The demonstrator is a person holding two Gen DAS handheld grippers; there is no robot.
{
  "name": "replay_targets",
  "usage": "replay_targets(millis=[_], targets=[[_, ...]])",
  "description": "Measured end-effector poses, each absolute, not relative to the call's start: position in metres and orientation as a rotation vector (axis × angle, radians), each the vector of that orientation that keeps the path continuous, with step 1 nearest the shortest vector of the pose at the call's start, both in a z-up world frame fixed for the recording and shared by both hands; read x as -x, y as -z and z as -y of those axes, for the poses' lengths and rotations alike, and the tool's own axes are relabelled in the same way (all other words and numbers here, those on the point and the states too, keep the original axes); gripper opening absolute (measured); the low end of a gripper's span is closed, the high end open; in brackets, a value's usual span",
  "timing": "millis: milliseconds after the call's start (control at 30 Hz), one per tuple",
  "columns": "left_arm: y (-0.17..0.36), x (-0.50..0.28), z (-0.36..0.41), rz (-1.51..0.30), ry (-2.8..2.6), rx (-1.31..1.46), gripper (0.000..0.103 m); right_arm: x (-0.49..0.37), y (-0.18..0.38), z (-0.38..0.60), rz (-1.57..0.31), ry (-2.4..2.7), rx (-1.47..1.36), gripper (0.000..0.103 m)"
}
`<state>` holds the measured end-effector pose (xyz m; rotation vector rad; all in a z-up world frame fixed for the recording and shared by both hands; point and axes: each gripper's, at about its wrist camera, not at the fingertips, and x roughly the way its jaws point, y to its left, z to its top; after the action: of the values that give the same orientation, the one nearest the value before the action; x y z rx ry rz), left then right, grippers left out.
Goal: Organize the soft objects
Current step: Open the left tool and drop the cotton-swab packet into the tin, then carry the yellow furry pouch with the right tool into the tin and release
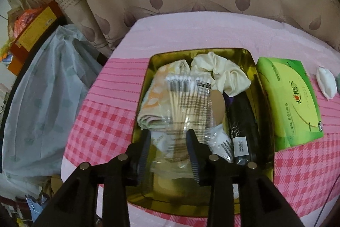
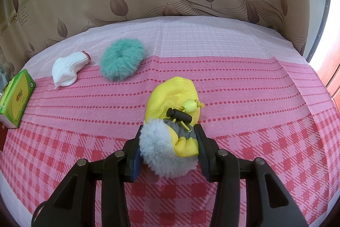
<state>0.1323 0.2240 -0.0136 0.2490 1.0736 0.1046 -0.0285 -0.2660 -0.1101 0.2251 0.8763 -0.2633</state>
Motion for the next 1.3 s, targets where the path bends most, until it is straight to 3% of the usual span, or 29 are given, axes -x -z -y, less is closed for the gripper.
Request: replay_targets(millis=[600, 1100, 1300], targets=[[-0.008, -0.074, -0.238, -0.872, -0.241, -0.194, 0.044, 0.032, 0.109, 0.271, -0.886, 0.271, -0.201, 0.043], [0.004, -0.067, -0.228, -0.836, -0.178, -0.218, 0.044, 0.029, 0.109, 0.268, -0.892, 0.271, -0.191, 0.043], [0.001, -0.066, -0.236, -0.817, -0.186, -0.182, 0.044, 0.027, 0.107, 0.260, -0.886, 0.279, -0.165, 0.031]])
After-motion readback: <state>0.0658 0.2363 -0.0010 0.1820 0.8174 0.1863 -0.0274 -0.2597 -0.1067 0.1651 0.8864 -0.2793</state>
